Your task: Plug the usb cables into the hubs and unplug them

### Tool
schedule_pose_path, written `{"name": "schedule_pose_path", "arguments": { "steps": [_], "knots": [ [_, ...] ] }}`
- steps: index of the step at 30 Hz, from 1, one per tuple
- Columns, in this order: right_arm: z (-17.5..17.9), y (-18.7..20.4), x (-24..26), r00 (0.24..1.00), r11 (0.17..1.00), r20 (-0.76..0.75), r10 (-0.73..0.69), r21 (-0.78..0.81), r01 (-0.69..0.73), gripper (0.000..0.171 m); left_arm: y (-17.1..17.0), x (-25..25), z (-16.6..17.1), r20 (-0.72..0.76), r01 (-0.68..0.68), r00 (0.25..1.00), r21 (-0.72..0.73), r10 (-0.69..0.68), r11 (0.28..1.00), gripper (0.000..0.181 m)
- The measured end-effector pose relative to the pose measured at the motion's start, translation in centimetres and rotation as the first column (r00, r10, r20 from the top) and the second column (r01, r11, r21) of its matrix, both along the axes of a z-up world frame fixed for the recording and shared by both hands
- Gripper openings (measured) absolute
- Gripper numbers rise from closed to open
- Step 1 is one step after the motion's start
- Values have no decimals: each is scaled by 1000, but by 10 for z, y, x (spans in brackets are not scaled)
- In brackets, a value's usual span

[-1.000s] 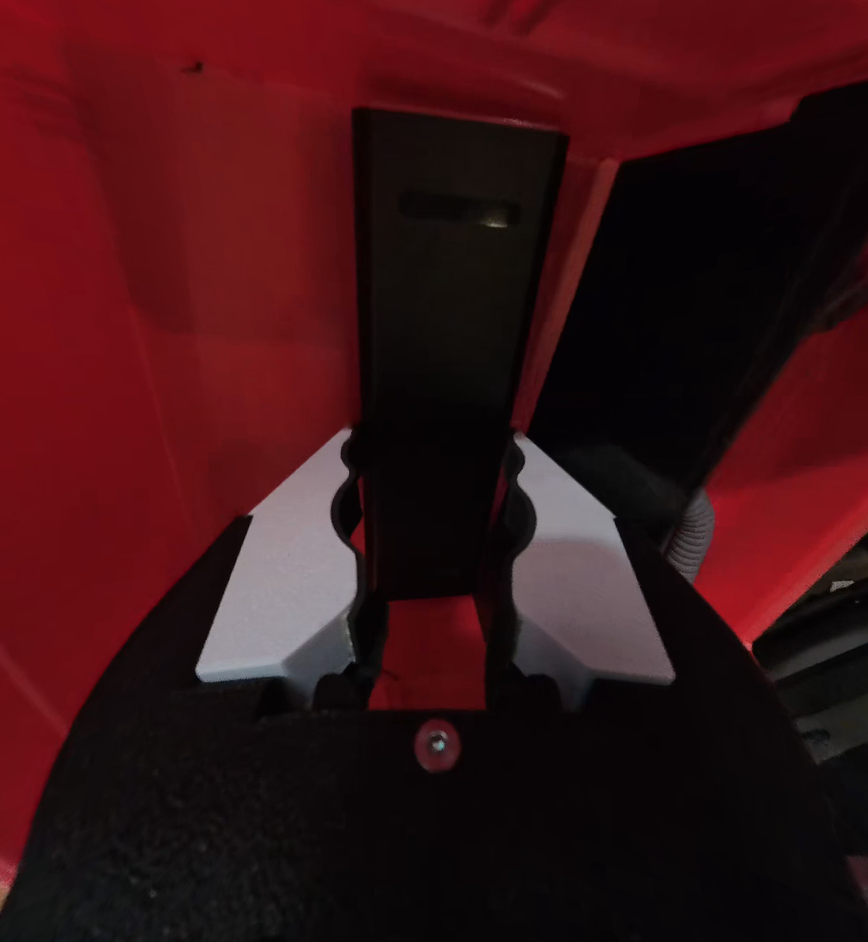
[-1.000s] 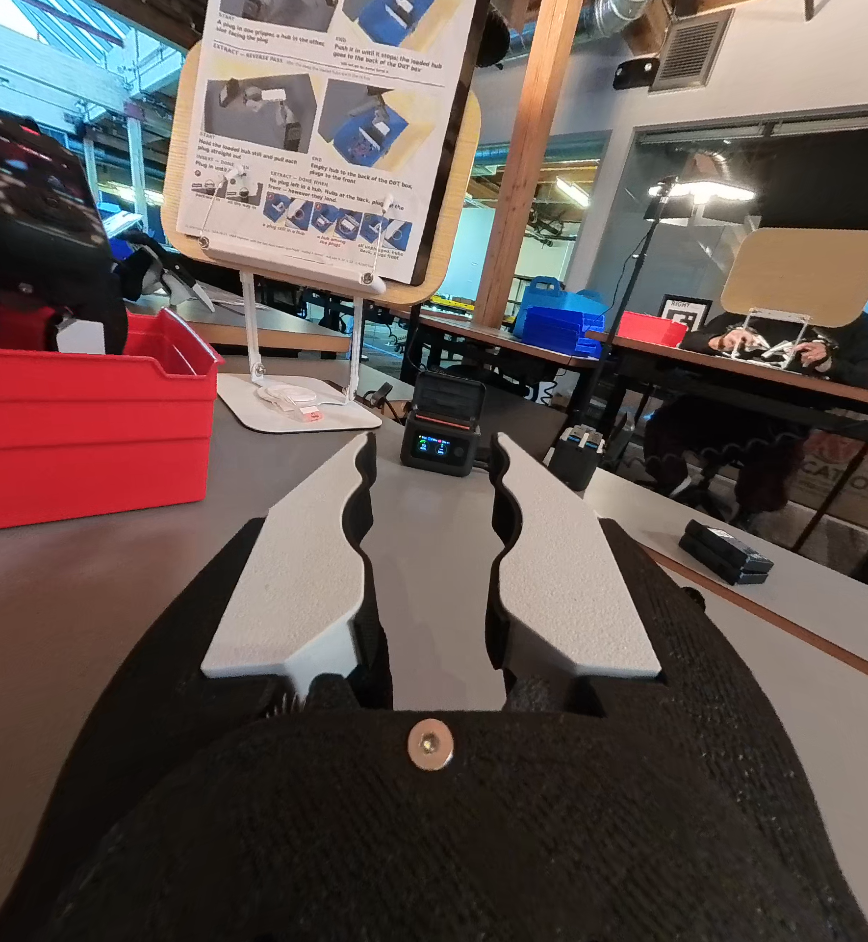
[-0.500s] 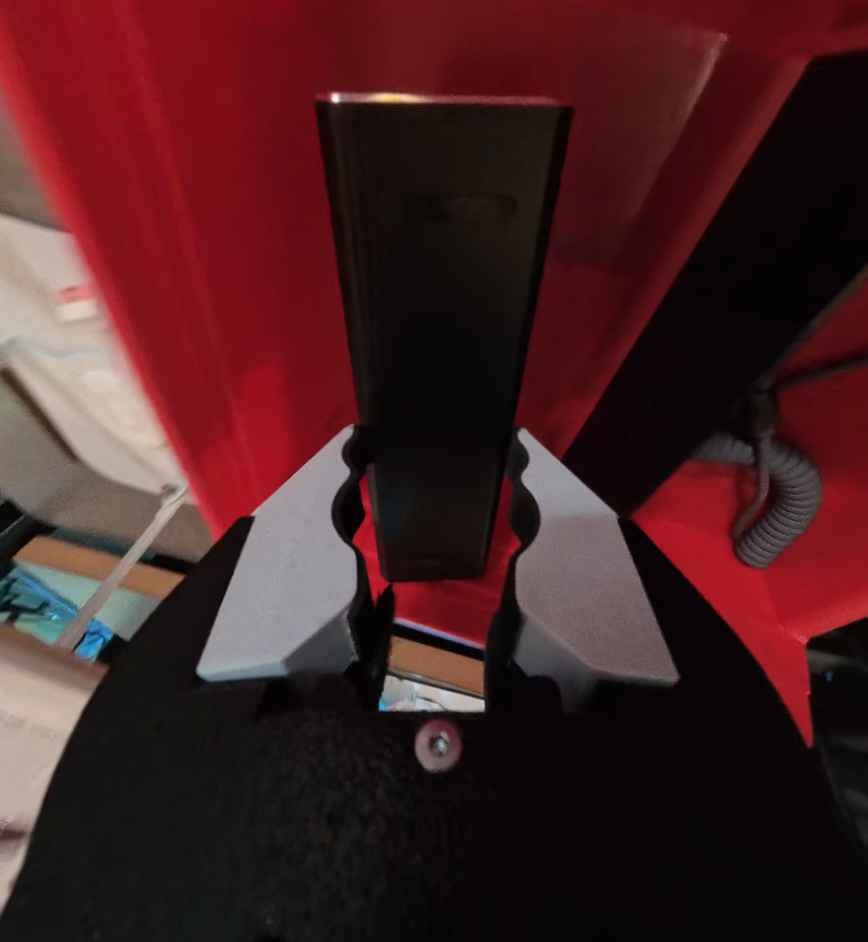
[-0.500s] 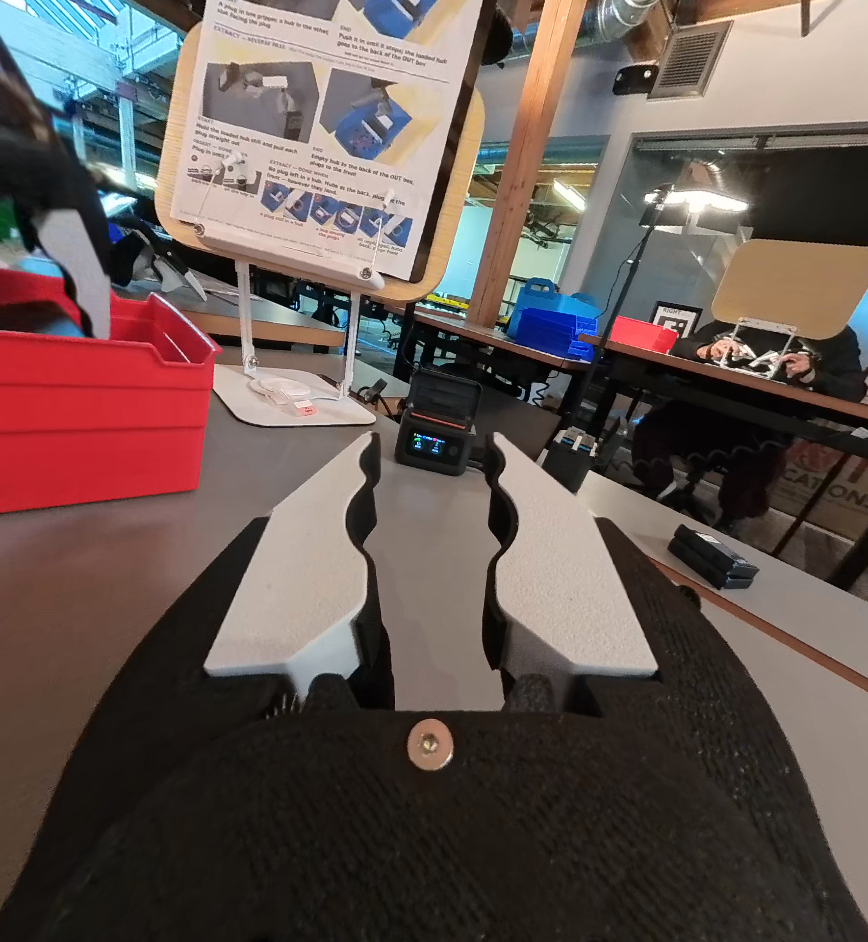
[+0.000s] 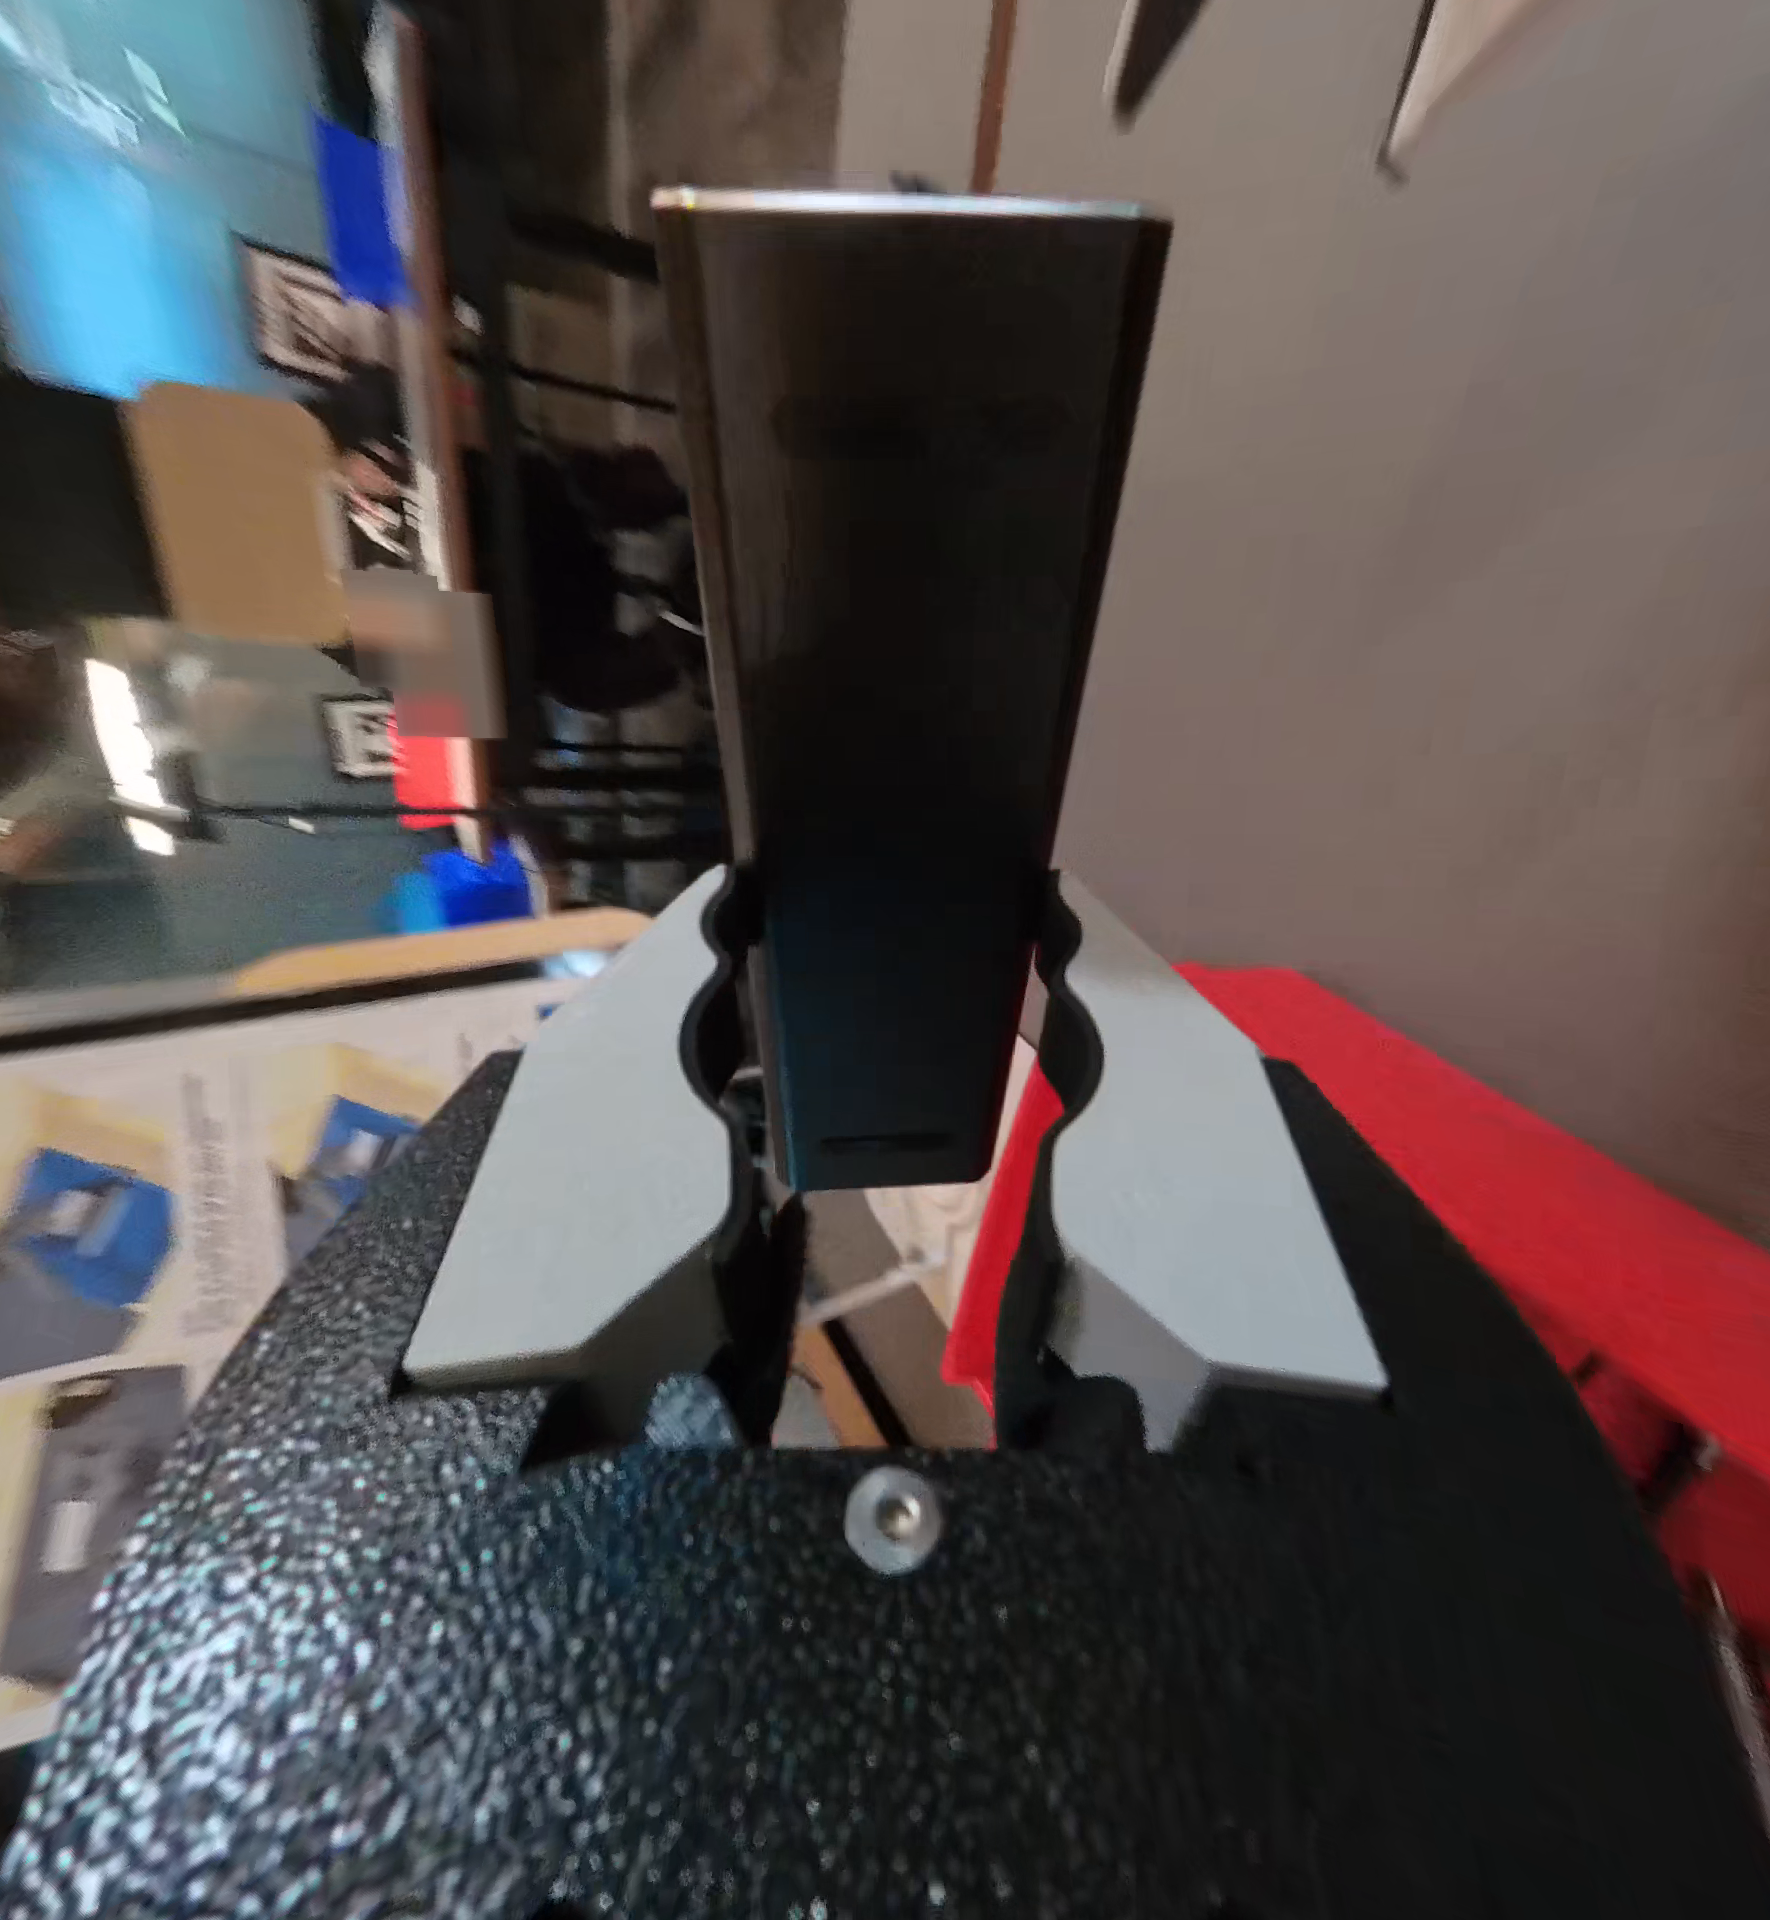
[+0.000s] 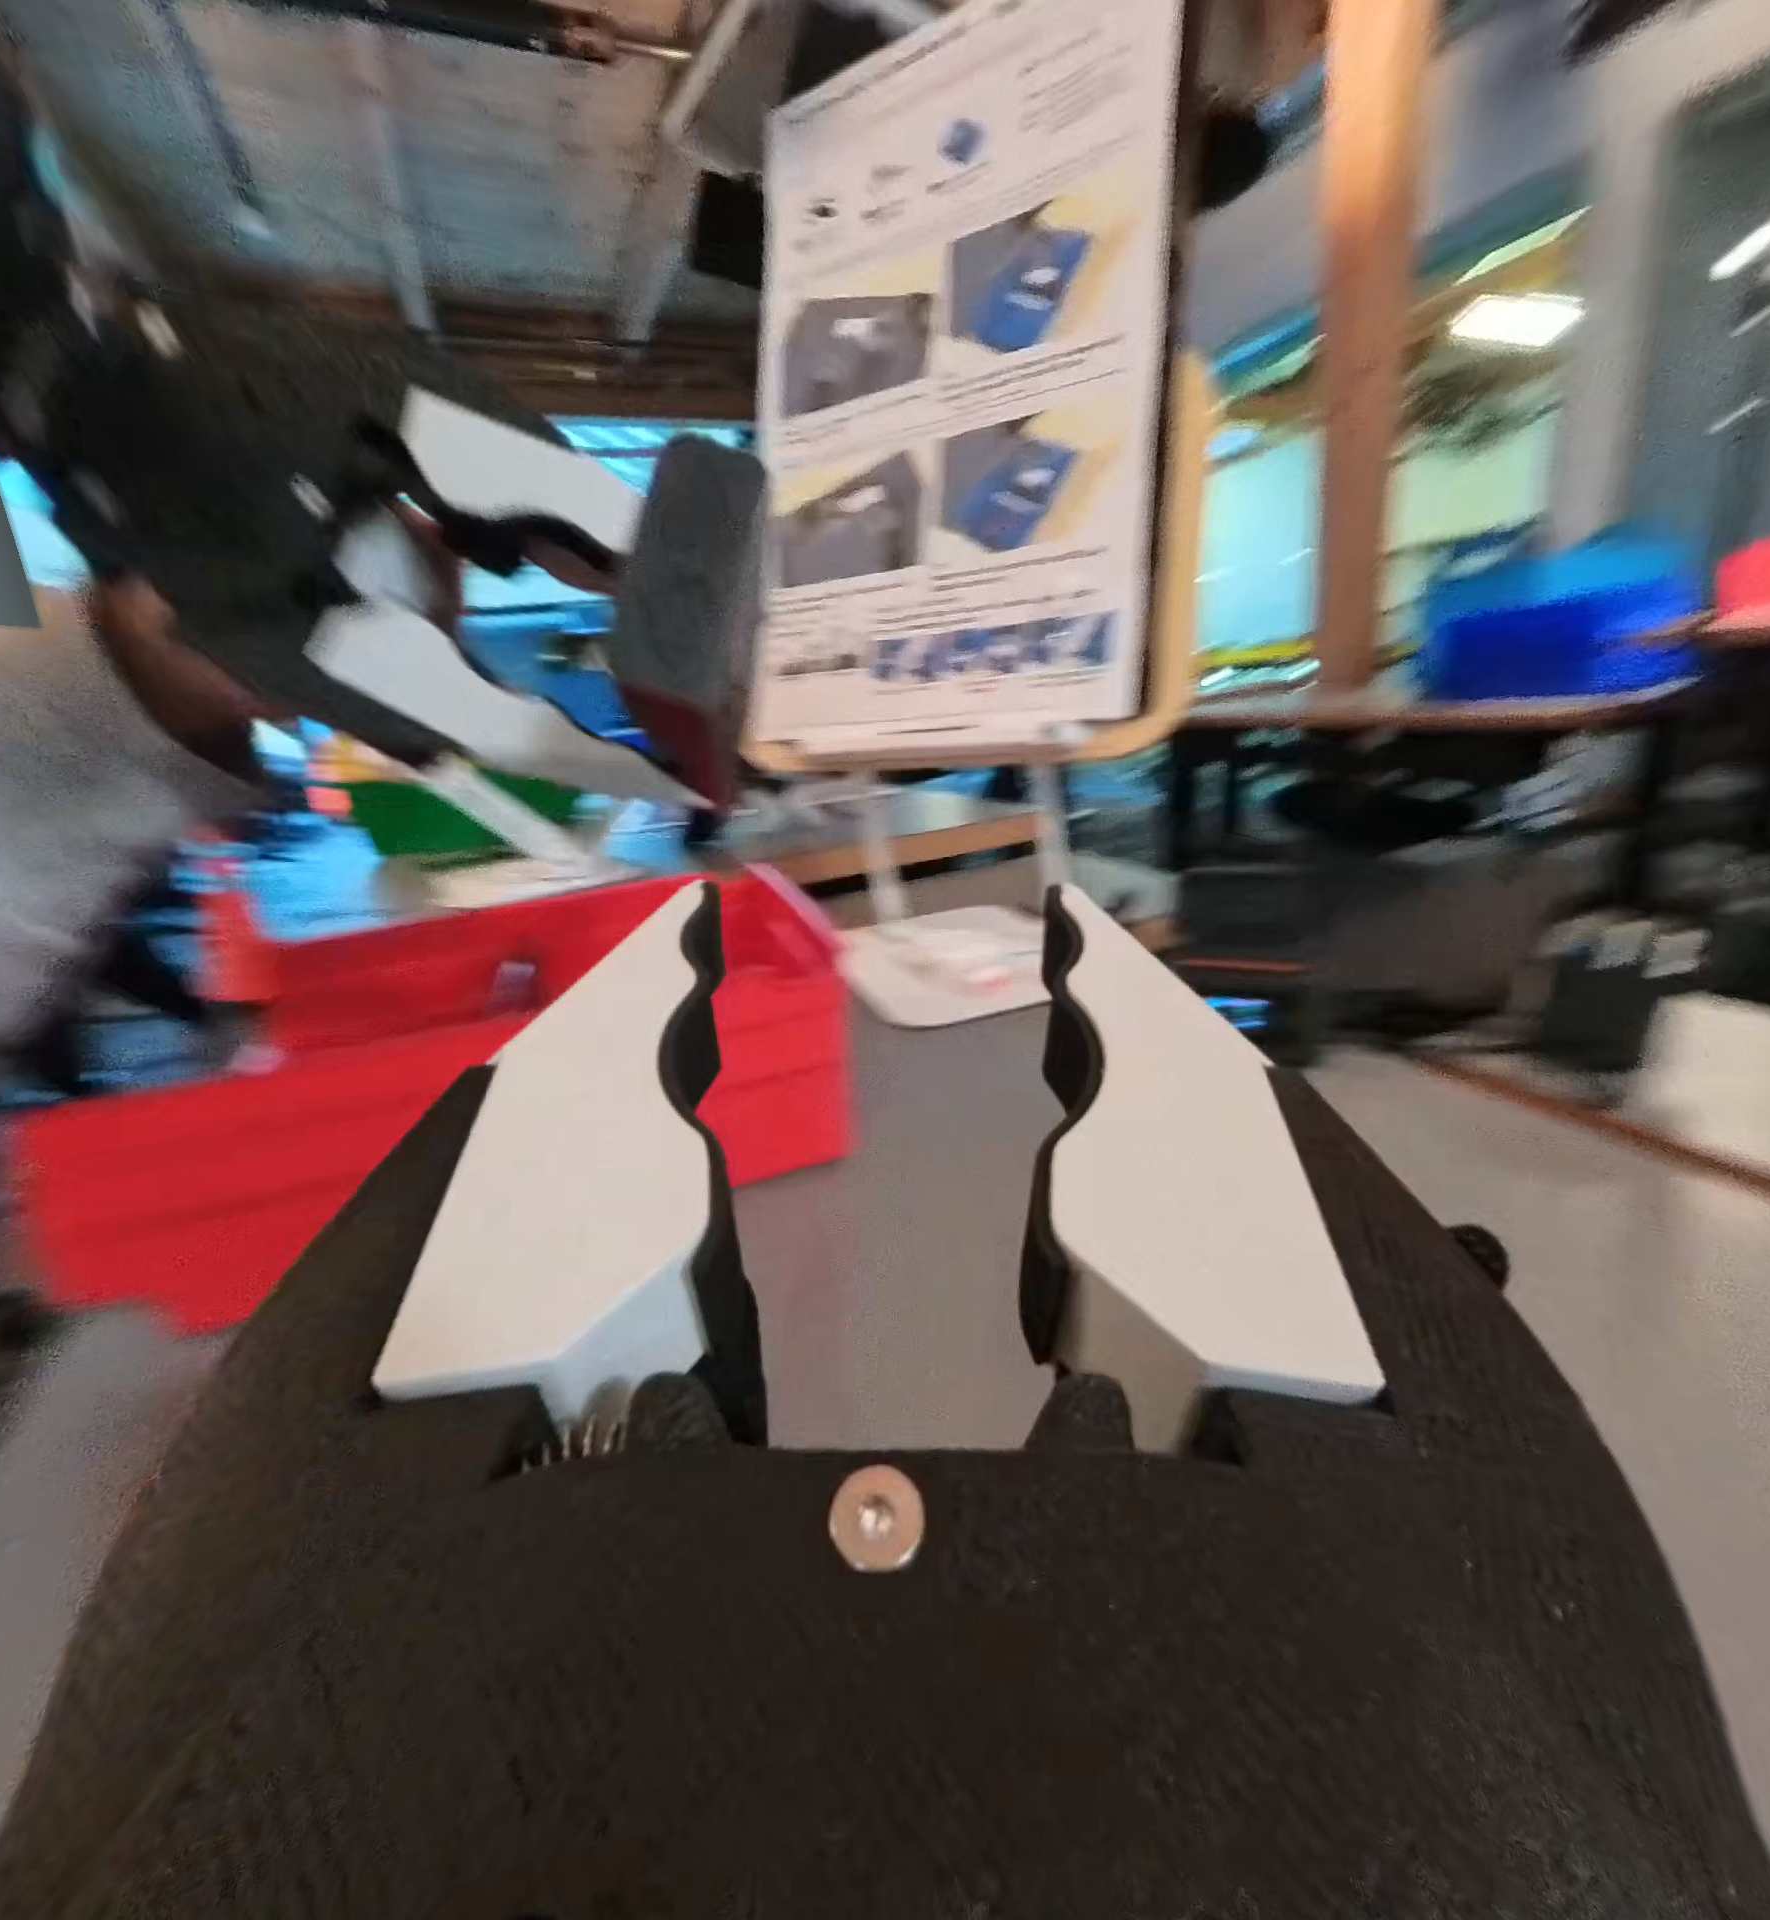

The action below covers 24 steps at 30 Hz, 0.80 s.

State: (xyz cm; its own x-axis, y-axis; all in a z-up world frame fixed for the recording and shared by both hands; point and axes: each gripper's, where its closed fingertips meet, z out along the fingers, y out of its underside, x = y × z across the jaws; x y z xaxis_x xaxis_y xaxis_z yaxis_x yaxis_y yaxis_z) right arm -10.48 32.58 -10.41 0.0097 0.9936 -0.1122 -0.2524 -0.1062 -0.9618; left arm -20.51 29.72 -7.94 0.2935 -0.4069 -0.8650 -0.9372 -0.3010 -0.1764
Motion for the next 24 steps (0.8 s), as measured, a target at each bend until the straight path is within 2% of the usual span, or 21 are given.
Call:
{"name": "schedule_pose_path", "arguments": {
  "steps": [2, 3, 5, 8, 9, 10, 11, 14, 16, 17, 18, 20, 22, 24],
  "knots": [
    [7, -28, 7, 992, 987, 40, 121, -116, -115, 71, -1, 31, -6, -68, 51, 997, 59, -47, 997, 53],
    [2, -32, 12, 992, 987, 76, 100, -137, -89, 72, -3, 45, -10, -99, 78, 993, 81, -70, 994, 53],
    [-6, -39, 24, 991, 987, 95, 92, -140, -78, 70, -8, 69, -18, -172, 120, 980, 102, -102, 988, 54],
    [-7, -49, 42, 985, 962, 38, 166, -226, -154, 65, -15, 93, -36, -279, 178, 949, 94, -146, 979, 54],
    [-8, -53, 46, 982, 962, 44, 183, -215, -170, 56, -16, 97, -41, -304, 184, 941, 94, -148, 978, 54],
    [-11, -62, 49, 973, 964, 82, 214, -180, -196, 31, -17, 100, -46, -322, 185, 936, 101, -144, 978, 53],
    [-18, -64, 50, 970, 973, 144, 198, -146, -177, 27, -18, 101, -51, -326, 181, 935, 106, -138, 978, 54],
    [-31, -64, 56, 956, 996, 283, 81, 23, -91, 26, -24, 107, -70, -199, 168, 970, 128, -140, 978, 56],
    [-35, -59, 63, 936, 972, 341, -82, 235, 0, 25, -34, 102, -75, -55, 73, 996, 130, -66, 989, 90],
    [-39, -57, 65, 915, 939, 369, -165, 344, 31, 25, -40, 101, -73, 25, 40, 999, 144, -45, 989, 96],
    [-46, -54, 68, 886, 888, 391, -250, 457, 49, 26, -48, 99, -68, 107, 5, 994, 167, -24, 986, 98],
    [-55, -46, 74, 823, 723, 369, -432, 687, 72, 25, -65, 90, -55, 269, -85, 963, 205, 27, 975, 97],
    [-66, -41, 79, 782, 597, 351, -515, 801, 34, 25, -83, 79, -42, 424, -169, 904, 230, 58, 958, 95],
    [-82, -41, 82, 748, 519, 369, -551, 854, -39, 26, -102, 66, -31, 543, -231, 837, 245, 64, 941, 94]
  ]
}}
